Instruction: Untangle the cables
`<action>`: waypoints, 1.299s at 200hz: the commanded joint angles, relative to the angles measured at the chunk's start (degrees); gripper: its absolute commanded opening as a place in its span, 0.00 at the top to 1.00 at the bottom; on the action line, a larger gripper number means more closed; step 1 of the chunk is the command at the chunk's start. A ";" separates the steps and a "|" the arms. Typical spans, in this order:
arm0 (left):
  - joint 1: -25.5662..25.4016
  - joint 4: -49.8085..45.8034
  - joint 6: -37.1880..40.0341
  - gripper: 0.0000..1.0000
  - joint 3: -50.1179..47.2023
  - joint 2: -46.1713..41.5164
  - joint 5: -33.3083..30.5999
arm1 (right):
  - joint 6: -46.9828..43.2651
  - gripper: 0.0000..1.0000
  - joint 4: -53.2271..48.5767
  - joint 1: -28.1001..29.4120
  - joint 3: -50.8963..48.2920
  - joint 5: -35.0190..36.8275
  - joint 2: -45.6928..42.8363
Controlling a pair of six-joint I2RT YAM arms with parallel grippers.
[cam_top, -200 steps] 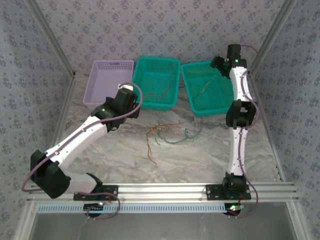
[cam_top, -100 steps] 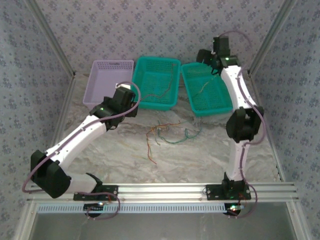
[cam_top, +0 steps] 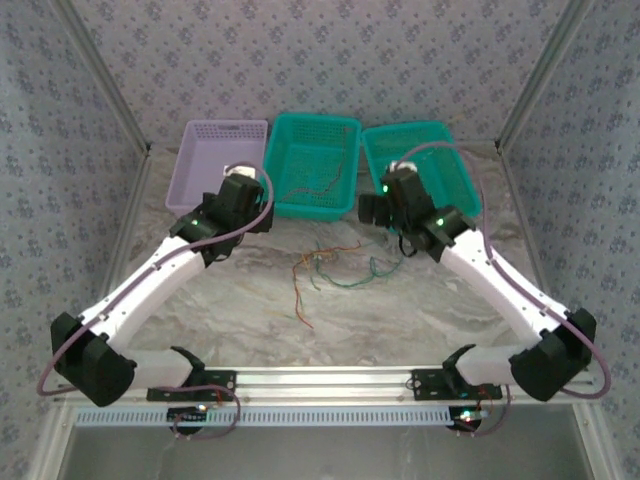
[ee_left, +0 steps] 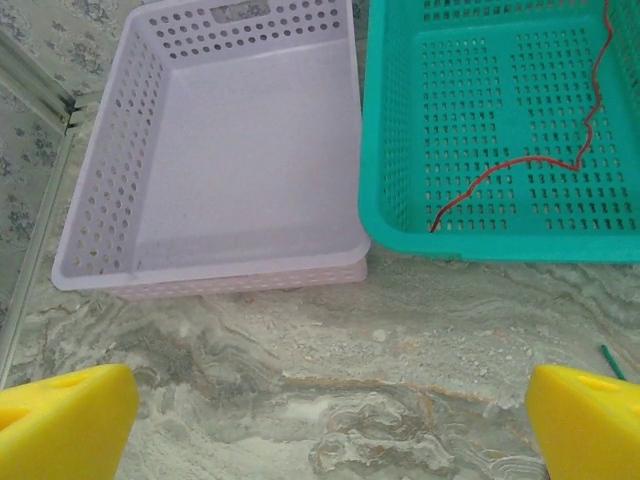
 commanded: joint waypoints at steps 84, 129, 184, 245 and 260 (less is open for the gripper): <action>-3.22 -11.88 -8.19 0.00 4.24 -1.54 1.06 | 23.85 0.11 -2.71 14.34 -27.63 -3.44 -8.66; -3.62 -14.15 -9.36 0.00 1.54 -3.72 0.04 | 26.82 0.12 13.84 14.33 -32.54 -10.26 -2.55; -4.41 -15.32 -10.08 0.00 -0.32 -4.99 -1.21 | 30.29 0.16 30.62 10.94 -35.28 -16.75 6.92; -4.80 -15.79 -10.35 0.00 -1.64 -5.75 -1.92 | 33.93 0.41 40.28 6.97 -40.67 -12.30 10.81; -4.98 -15.68 -10.60 0.00 -2.03 -5.61 -1.97 | 35.54 0.44 43.85 6.92 -42.48 -9.60 10.91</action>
